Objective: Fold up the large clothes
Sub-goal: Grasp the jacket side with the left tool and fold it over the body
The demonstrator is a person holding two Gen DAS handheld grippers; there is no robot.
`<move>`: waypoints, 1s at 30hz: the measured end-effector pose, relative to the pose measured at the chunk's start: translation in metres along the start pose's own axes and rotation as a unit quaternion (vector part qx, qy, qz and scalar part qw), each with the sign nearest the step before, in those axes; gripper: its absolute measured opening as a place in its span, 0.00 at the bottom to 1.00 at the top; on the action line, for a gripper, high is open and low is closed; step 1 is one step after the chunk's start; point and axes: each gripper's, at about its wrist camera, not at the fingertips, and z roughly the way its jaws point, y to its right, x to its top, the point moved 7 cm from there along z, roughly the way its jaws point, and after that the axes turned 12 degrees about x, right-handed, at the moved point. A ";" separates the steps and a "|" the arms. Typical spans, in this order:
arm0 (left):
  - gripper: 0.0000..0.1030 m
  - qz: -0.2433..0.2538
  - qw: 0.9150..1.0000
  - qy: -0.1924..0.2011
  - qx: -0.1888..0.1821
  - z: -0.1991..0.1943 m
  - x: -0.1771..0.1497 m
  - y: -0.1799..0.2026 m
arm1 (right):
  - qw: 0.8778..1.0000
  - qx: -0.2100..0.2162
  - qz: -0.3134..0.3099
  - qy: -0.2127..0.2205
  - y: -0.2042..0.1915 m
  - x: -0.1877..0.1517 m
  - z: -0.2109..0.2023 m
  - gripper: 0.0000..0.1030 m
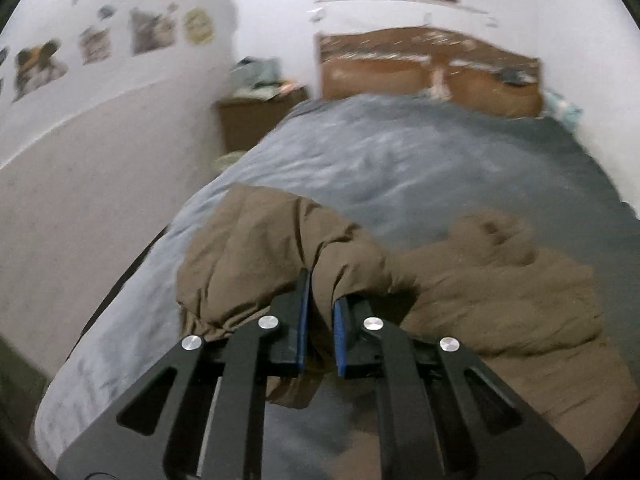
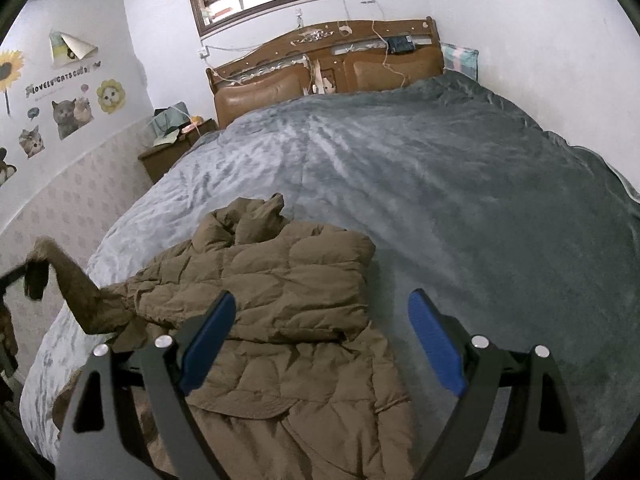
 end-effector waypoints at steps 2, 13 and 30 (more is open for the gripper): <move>0.08 0.006 0.999 0.001 -0.042 -0.004 0.011 0.044 | 1.000 0.000 0.003 0.000 0.002 0.000 0.000 0.86; 0.15 0.103 0.971 -0.053 -0.208 -0.014 -0.057 0.243 | 1.000 0.000 0.012 -0.010 0.006 0.000 0.008 0.86; 0.71 0.208 0.968 -0.049 -0.129 -0.029 -0.126 0.239 | 0.999 0.007 -0.017 -0.031 -0.012 -0.009 0.019 0.86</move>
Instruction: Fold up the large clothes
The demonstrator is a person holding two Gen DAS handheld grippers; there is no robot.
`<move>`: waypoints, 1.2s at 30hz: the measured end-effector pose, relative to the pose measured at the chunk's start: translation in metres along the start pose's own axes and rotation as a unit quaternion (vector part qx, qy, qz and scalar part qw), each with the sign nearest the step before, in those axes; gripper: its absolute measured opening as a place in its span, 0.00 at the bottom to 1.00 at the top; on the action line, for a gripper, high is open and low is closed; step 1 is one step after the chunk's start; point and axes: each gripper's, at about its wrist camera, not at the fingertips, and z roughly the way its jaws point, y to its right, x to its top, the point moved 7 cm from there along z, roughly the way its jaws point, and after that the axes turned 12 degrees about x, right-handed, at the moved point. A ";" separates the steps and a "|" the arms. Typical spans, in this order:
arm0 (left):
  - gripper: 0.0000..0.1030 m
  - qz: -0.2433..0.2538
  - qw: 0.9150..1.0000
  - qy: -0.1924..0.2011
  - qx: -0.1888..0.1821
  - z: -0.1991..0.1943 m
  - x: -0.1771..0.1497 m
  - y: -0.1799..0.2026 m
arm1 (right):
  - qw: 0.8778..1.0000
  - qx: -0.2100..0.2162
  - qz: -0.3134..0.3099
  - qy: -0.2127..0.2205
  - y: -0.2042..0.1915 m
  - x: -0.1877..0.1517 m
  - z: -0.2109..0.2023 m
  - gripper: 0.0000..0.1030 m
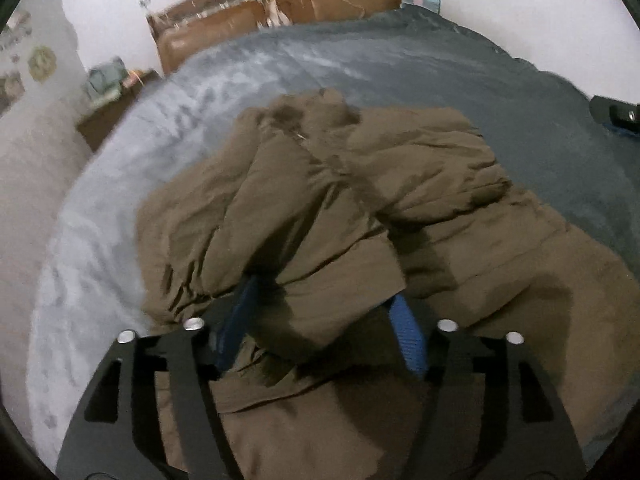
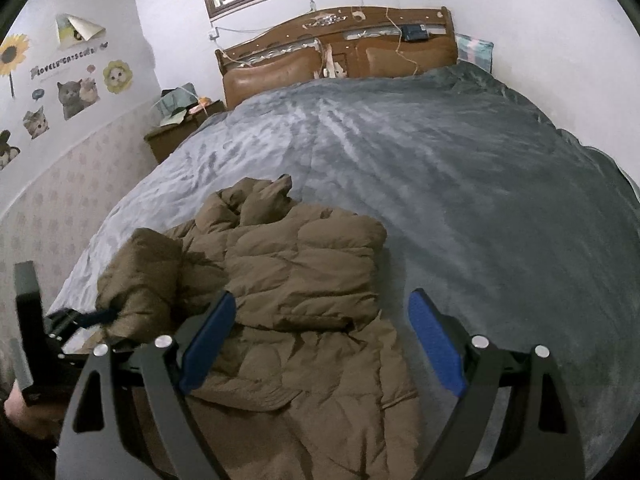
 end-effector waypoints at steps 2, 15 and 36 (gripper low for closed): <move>0.97 -0.005 0.999 0.010 0.030 -0.009 -0.003 -0.016 | 1.000 0.000 -0.003 -0.001 -0.002 -0.001 0.001 0.86; 0.97 -0.094 0.994 0.043 0.037 -0.037 -0.012 -0.106 | 1.000 0.016 -0.014 -0.005 -0.026 -0.010 0.006 0.86; 0.97 -0.224 0.967 0.072 0.101 -0.016 -0.030 -0.263 | 0.984 0.030 -0.124 -0.122 -0.225 -0.096 0.134 0.86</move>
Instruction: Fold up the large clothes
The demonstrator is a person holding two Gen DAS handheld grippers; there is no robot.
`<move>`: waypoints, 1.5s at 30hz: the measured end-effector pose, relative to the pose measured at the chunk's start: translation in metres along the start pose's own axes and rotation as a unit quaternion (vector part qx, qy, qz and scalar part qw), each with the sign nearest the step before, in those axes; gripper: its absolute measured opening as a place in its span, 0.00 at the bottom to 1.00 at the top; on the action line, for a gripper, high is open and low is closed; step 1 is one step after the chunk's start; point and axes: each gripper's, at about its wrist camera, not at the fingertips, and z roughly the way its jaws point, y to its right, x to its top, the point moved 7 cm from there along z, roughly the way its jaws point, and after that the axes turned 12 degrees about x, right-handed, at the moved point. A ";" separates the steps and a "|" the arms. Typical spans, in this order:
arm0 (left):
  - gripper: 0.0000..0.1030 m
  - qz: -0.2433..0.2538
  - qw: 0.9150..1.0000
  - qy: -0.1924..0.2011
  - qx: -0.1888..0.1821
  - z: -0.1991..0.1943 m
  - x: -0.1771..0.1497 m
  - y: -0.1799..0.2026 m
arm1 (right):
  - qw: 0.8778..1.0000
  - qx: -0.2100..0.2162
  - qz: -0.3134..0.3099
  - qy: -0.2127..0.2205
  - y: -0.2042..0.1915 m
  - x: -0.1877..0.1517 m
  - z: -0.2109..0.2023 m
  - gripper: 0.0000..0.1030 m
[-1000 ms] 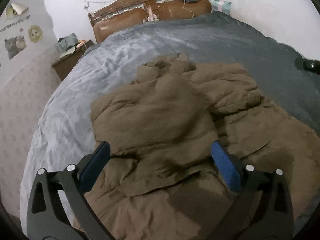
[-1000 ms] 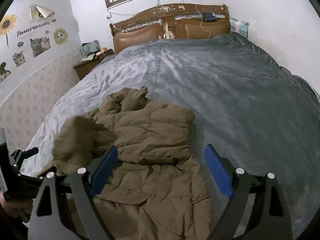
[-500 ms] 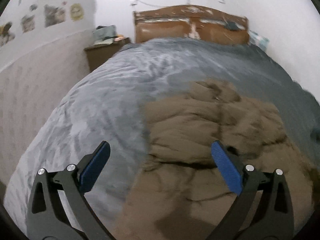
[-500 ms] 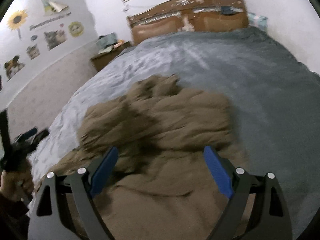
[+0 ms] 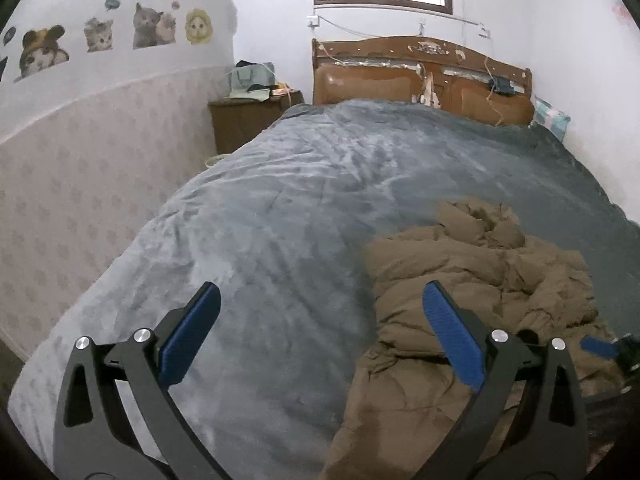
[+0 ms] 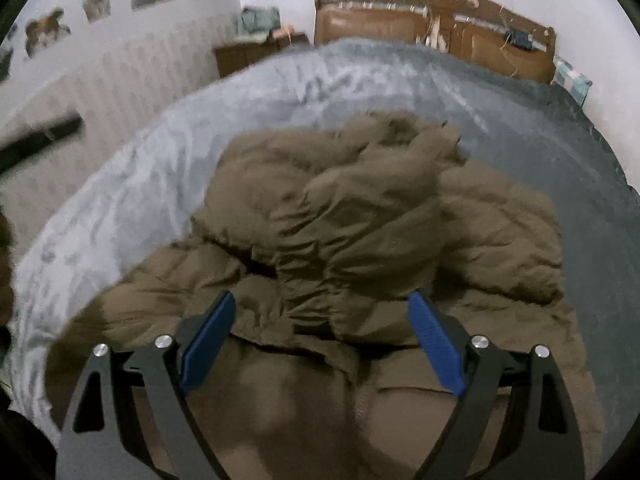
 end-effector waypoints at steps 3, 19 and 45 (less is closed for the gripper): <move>0.97 -0.031 0.999 -0.020 -0.013 0.008 -0.002 -0.011 | 0.999 -0.025 -0.014 -0.017 0.006 0.000 0.025 0.41; 0.97 -0.009 0.999 -0.028 -0.016 0.015 -0.018 0.017 | 0.970 -0.082 0.205 0.098 0.282 -0.014 -0.128 0.77; 0.97 0.084 0.992 -0.055 -0.081 0.037 -0.045 0.114 | 0.984 -0.079 0.158 0.019 0.273 -0.010 -0.038 0.43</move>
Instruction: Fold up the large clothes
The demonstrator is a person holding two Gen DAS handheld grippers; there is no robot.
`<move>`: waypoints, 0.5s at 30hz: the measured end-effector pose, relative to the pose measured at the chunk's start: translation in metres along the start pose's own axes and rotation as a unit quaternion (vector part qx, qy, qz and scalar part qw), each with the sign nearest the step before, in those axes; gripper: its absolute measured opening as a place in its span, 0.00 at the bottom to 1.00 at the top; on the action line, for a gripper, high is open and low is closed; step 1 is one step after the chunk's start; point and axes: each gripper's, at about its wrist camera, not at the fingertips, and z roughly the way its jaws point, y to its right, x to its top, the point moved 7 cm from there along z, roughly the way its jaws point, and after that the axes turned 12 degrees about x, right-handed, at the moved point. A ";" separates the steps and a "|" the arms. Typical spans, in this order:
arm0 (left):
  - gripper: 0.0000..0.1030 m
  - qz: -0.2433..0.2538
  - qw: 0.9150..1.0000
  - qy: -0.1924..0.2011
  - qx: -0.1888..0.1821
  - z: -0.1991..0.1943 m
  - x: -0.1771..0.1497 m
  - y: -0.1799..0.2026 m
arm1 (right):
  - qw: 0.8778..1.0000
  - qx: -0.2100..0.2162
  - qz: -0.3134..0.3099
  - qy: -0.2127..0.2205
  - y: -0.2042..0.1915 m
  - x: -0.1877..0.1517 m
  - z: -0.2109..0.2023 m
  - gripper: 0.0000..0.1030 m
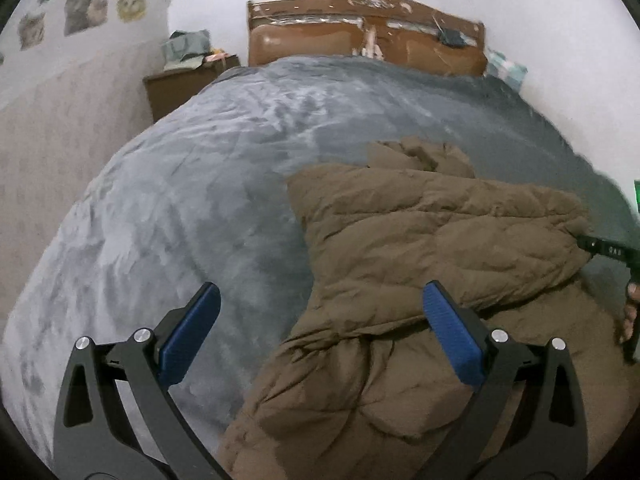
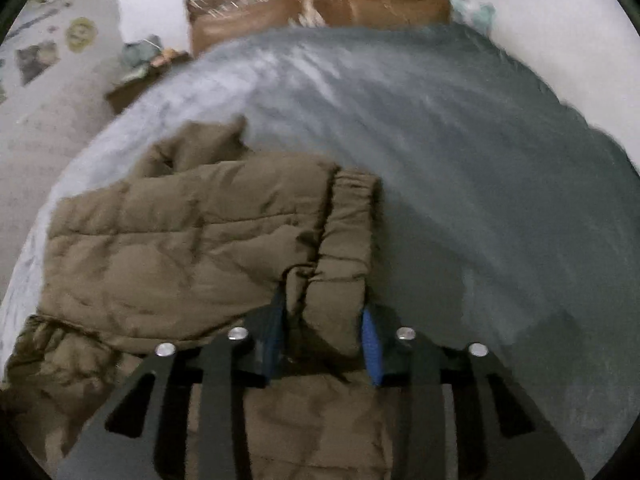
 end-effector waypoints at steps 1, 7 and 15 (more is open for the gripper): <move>0.97 0.012 1.000 -0.002 0.003 0.003 0.001 0.007 | 1.000 0.001 0.015 -0.009 0.006 -0.004 0.004 0.49; 0.97 0.062 0.998 -0.004 0.027 0.030 0.021 0.044 | 0.999 -0.027 -0.001 0.047 -0.003 0.016 -0.017 0.73; 0.97 0.089 0.995 -0.044 0.032 0.087 0.019 0.088 | 0.991 0.070 -0.094 0.064 -0.071 0.029 -0.002 0.90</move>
